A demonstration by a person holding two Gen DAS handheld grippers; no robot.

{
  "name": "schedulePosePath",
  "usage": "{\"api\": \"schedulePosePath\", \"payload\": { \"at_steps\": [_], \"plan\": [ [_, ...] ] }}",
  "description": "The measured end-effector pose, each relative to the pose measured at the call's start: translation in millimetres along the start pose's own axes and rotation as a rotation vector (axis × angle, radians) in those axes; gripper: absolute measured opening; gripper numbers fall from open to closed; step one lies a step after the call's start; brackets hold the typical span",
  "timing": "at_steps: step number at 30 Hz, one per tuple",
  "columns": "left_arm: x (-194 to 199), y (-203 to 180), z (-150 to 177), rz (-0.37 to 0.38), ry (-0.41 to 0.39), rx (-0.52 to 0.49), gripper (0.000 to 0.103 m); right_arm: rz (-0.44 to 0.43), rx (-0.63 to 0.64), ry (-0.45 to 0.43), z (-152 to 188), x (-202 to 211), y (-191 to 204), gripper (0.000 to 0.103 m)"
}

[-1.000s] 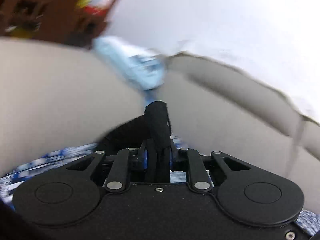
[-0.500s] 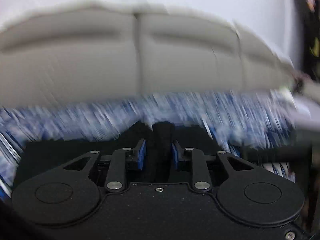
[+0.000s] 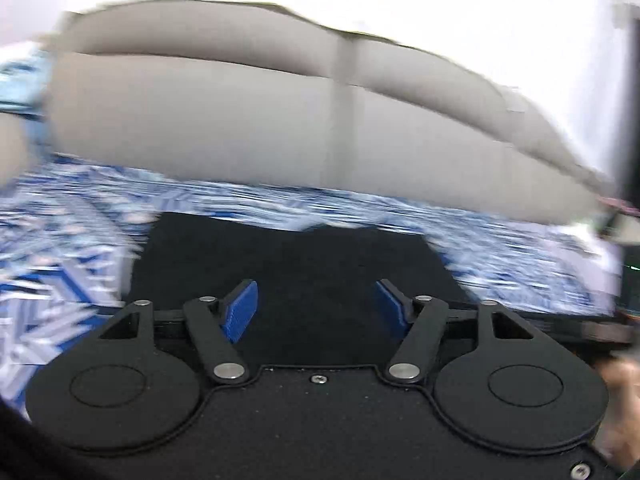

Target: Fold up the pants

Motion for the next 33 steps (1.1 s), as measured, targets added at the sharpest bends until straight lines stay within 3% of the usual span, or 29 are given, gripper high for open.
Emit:
{"api": "schedulePosePath", "payload": {
  "at_steps": [2,4,8,11,15,19,21,24,27,30,33],
  "plan": [
    [-2,16,3,-0.102,0.031,0.0,0.048,-0.096,-0.09,0.004,10,3,3,0.103],
    [-8,31,12,-0.165,0.067,0.017,0.047,-0.131,-0.139,-0.004,19,6,9,0.103],
    [-17,51,39,-0.217,0.167,0.057,0.045,-0.09,-0.079,-0.012,30,2,28,0.103],
    [-13,51,47,-0.216,0.12,0.034,0.046,-0.043,0.021,-0.018,36,-8,45,0.1],
    [-15,51,48,-0.222,0.12,0.037,0.048,0.013,0.111,-0.05,35,-24,63,0.082],
    [-14,47,45,-0.213,0.145,0.039,0.048,-0.021,0.095,-0.06,30,-27,70,0.033],
    [-12,44,42,-0.19,0.159,0.055,0.047,-0.024,0.103,-0.086,27,-20,70,0.027],
    [-2,37,39,-0.141,0.162,0.075,0.046,-0.017,0.104,-0.158,19,4,68,0.025],
    [10,23,38,-0.088,0.157,0.031,0.047,0.044,0.148,-0.225,13,24,61,0.025],
    [10,12,43,-0.051,0.199,-0.005,0.047,0.144,0.134,-0.185,10,21,43,0.025],
    [9,7,45,-0.02,0.223,0.004,0.048,0.249,0.086,-0.082,12,9,23,0.03]
  ]
}}
Point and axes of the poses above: each gripper's, at about its wrist camera, not at the fingertips, and x roughly against the way its jaws point, y to its left, z to its underside, the point moved 1 cm from there along -x, roughly the way its jaws point, and after that the axes turned 8 degrees about -y, right-handed, at the moved point
